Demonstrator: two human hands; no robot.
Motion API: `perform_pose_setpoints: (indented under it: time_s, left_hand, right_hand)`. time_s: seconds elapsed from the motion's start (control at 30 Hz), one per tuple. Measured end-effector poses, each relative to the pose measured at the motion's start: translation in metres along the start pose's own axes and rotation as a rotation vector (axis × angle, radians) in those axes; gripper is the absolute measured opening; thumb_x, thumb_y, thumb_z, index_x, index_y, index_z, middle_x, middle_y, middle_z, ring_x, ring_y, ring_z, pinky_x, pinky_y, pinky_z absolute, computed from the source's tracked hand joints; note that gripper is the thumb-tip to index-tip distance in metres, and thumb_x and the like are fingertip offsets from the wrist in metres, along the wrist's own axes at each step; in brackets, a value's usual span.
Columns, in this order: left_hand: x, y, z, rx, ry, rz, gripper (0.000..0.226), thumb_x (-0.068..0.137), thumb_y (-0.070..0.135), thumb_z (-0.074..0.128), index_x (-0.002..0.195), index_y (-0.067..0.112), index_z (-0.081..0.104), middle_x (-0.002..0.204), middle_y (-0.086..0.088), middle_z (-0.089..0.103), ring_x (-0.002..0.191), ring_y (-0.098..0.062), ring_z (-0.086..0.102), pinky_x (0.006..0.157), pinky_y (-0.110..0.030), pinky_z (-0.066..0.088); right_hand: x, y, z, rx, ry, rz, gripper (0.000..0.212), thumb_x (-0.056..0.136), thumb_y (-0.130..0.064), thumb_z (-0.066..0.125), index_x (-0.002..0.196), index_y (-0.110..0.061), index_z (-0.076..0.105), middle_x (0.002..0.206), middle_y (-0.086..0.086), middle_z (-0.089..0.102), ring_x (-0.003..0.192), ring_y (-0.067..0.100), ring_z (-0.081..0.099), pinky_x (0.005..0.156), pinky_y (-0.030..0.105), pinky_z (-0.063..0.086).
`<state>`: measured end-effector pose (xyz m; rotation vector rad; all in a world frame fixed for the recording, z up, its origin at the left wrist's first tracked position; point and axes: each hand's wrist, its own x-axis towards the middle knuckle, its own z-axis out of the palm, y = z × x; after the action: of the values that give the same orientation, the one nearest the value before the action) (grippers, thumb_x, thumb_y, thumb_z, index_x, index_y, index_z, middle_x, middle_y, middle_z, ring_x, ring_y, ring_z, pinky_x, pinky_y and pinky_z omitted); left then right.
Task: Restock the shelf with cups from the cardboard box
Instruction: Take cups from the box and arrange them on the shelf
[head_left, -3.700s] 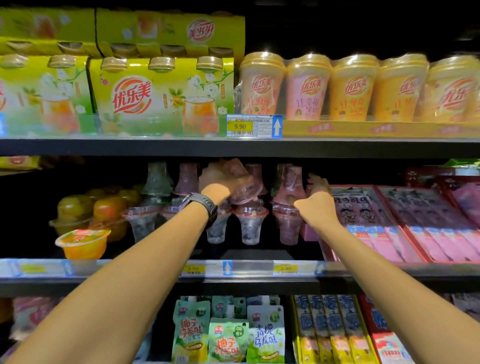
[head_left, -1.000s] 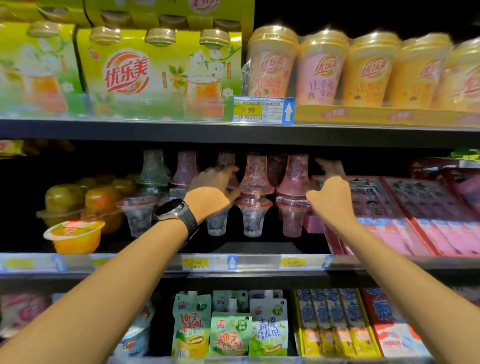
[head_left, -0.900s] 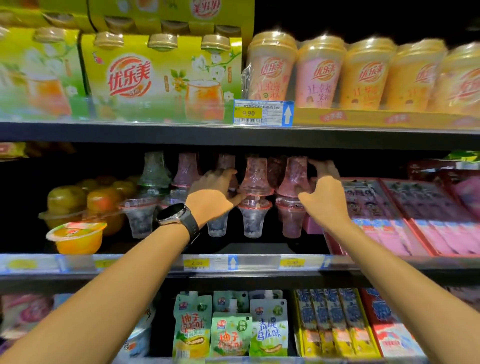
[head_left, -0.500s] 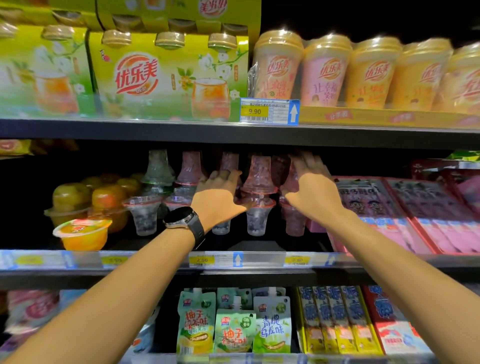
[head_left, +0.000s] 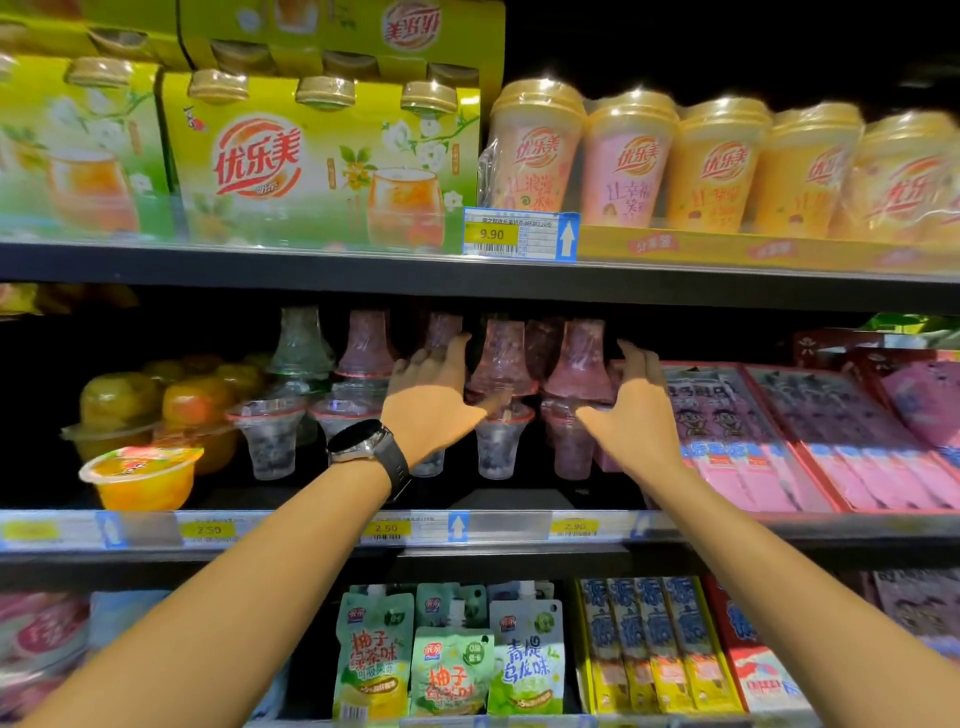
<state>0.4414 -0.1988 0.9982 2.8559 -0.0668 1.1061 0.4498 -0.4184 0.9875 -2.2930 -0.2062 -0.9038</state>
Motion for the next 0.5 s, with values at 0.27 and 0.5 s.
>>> perform_pose_setpoints:
  time_s: [0.27, 0.5]
  left_hand:
    - [0.022, 0.029, 0.004, 0.158, -0.029, -0.061, 0.094, 0.081, 0.081, 0.041, 0.141, 0.008, 0.035, 0.124, -0.016, 0.061, 0.119, -0.032, 0.054, 0.103, -0.044, 0.033]
    - [0.033, 0.037, 0.016, 0.095, -0.039, -0.171, 0.073, 0.085, 0.075, 0.045, 0.112, 0.008, 0.057, 0.109, -0.013, 0.067, 0.106, -0.031, 0.061, 0.100, -0.045, 0.035]
  right_hand:
    - [0.049, -0.007, 0.015, -0.008, -0.031, 0.111, 0.081, 0.074, -0.039, 0.077, 0.134, 0.002, 0.041, 0.136, 0.023, 0.047, 0.129, 0.038, 0.042, 0.104, 0.044, 0.039]
    - [0.058, -0.004, 0.027, -0.143, 0.015, 0.152, 0.057, 0.078, -0.055, 0.067, 0.109, -0.008, 0.059, 0.121, 0.020, 0.060, 0.128, 0.033, 0.040, 0.105, 0.044, 0.027]
